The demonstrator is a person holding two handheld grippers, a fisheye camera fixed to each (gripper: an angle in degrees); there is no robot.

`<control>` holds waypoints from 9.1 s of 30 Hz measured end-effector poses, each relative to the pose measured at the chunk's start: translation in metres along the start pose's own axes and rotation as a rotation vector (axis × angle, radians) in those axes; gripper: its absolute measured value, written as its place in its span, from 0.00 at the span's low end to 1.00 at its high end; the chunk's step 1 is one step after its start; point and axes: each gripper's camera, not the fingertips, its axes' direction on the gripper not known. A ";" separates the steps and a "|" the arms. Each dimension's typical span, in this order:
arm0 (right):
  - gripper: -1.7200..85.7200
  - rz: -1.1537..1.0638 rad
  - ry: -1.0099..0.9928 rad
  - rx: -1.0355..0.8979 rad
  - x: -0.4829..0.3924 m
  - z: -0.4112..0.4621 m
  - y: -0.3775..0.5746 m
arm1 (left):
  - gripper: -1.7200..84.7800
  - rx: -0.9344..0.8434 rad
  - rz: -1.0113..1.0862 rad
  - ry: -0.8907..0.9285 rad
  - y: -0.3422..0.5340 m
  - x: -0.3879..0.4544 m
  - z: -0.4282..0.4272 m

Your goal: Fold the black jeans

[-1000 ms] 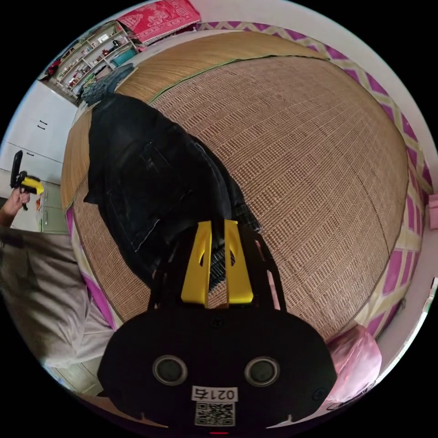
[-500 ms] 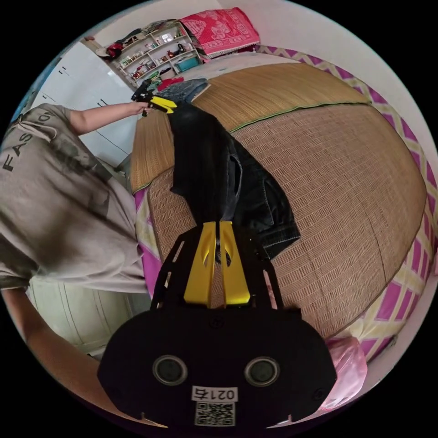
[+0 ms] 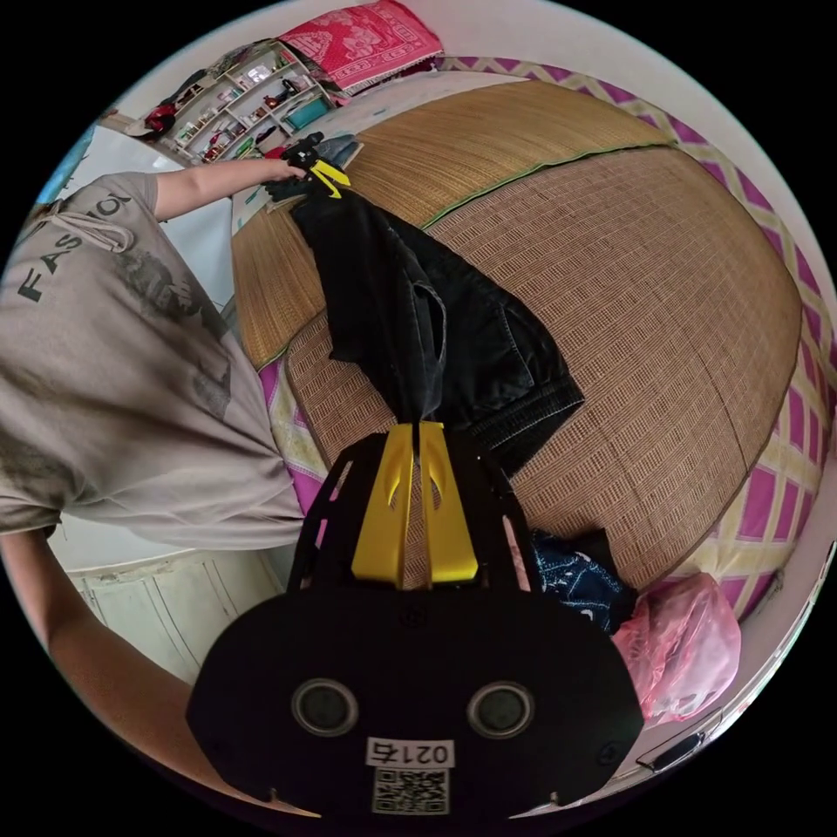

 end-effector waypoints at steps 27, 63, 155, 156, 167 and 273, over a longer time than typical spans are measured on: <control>0.02 0.200 -0.205 -0.043 -0.029 0.110 0.098 | 0.01 0.055 -0.346 0.126 0.293 0.213 0.000; 0.06 0.109 -0.209 0.126 -0.192 0.030 -0.068 | 0.01 -0.007 -0.349 0.085 0.253 0.161 0.119; 0.09 1.625 -0.327 0.963 -0.605 0.441 0.275 | 0.09 0.917 -1.696 0.541 0.909 0.523 0.416; 0.10 1.628 -0.330 0.976 -0.611 0.448 0.274 | 0.09 0.923 -1.696 0.547 0.913 0.525 0.418; 0.09 1.642 -0.313 0.973 -0.632 0.501 0.248 | 0.09 0.971 -1.653 0.571 0.951 0.527 0.461; 0.10 0.568 -0.148 0.616 -0.172 0.038 -0.190 | 0.02 0.530 -0.982 0.124 0.193 -0.025 0.218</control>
